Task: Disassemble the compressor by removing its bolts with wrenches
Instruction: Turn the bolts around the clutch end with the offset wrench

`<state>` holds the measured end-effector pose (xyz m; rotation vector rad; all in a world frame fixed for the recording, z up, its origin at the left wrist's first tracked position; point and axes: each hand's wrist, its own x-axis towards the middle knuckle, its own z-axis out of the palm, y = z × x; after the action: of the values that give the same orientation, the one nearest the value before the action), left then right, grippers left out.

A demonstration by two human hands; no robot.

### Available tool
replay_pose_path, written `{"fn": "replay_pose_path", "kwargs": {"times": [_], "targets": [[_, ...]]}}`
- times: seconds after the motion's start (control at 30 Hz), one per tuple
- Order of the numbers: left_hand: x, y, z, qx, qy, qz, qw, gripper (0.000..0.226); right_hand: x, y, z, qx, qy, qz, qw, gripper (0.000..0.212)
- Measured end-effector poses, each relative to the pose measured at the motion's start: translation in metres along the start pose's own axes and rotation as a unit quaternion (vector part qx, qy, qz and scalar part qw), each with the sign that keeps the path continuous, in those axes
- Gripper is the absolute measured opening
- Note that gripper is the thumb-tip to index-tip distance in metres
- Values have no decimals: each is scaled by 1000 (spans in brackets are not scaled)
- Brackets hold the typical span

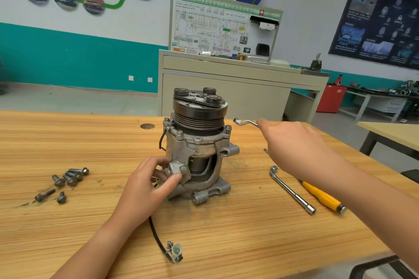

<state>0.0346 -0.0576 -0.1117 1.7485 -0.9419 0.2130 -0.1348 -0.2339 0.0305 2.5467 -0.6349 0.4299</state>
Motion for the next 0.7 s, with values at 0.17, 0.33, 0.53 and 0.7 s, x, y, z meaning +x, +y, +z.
{"fn": "replay_pose_path", "kwargs": {"times": [0.17, 0.33, 0.53, 0.7], "targets": [[-1, 0, -1, 2, -9, -2, 1000, 26, 4, -18, -10, -69, -57, -40, 995, 45], [-1, 0, -1, 20, -12, 7, 1000, 27, 8, -30, -17, -110, -90, -66, 988, 44], [-1, 1, -2, 20, -13, 5, 1000, 28, 12, -20, -14, -179, -78, -119, 974, 56], [-1, -1, -3, 38, -20, 16, 999, 30, 39, 18, 7, -200, -43, -161, 966, 45]]}}
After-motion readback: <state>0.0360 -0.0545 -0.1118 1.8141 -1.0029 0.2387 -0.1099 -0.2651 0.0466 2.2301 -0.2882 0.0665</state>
